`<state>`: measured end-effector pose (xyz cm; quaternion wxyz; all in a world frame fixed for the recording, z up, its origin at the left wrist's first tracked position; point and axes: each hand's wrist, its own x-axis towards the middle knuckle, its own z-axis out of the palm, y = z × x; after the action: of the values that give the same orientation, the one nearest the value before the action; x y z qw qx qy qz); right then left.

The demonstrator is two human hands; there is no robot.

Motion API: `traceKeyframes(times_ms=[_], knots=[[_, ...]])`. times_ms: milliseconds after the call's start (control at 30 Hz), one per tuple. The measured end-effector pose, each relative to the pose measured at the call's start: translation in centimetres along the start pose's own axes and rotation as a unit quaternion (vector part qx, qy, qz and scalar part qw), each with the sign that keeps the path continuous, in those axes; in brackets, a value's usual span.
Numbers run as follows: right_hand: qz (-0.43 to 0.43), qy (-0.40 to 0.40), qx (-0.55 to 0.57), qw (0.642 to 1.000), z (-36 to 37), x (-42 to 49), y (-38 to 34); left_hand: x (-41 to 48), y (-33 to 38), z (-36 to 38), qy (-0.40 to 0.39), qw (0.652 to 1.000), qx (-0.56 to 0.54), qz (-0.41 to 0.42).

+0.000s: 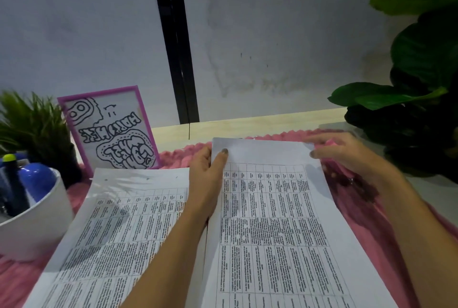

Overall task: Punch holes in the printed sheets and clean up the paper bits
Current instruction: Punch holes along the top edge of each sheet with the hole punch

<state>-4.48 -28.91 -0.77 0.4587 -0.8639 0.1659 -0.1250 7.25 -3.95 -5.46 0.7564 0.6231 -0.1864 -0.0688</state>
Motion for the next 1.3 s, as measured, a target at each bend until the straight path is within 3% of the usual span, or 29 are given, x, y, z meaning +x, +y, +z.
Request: traceKeyframes(times_ms=[67,133,167,233,333,433,633,800,900,1133,1300], knots=[[0.005,0.012,-0.019,1.0,-0.1,-0.2,0.0,-0.2,0.1,0.0,0.002,1.0,-0.005,0.007],[-0.031,0.092,-0.034,0.995,-0.5,-0.2,-1.0,-0.2,0.2,0.1,-0.002,1.0,0.003,0.02],[-0.068,0.15,-0.005,0.986,-0.4,-0.2,-2.1,-0.2,0.2,0.1,-0.003,1.0,0.005,0.024],[-0.15,0.22,0.17,0.949,-0.1,0.1,-5.4,-0.1,-0.2,0.3,-0.001,1.0,0.008,0.022],[-0.226,0.18,0.417,0.862,2.0,1.9,-10.8,0.0,-0.8,0.4,-0.001,1.0,0.016,0.026],[-0.232,0.154,0.485,0.829,6.0,4.6,-14.2,0.0,-0.8,0.3,0.004,0.999,0.018,0.037],[-0.185,0.128,0.458,0.86,11.2,7.7,-13.5,0.2,-1.0,0.4,0.011,0.999,0.034,0.038],[-0.176,0.121,0.469,0.857,11.8,8.3,-11.8,0.6,-1.6,0.1,0.05,0.991,0.074,0.096],[-0.169,0.107,0.475,0.857,12.1,8.5,-11.9,0.5,-1.3,0.0,0.091,0.989,0.039,0.112],[-0.117,0.064,0.378,0.916,12.7,8.5,-12.5,0.4,-1.1,0.1,0.11,0.985,0.042,0.123],[-0.098,0.11,0.417,0.897,13.4,8.4,-12.2,0.4,-1.1,0.1,0.102,0.985,0.034,0.135]])
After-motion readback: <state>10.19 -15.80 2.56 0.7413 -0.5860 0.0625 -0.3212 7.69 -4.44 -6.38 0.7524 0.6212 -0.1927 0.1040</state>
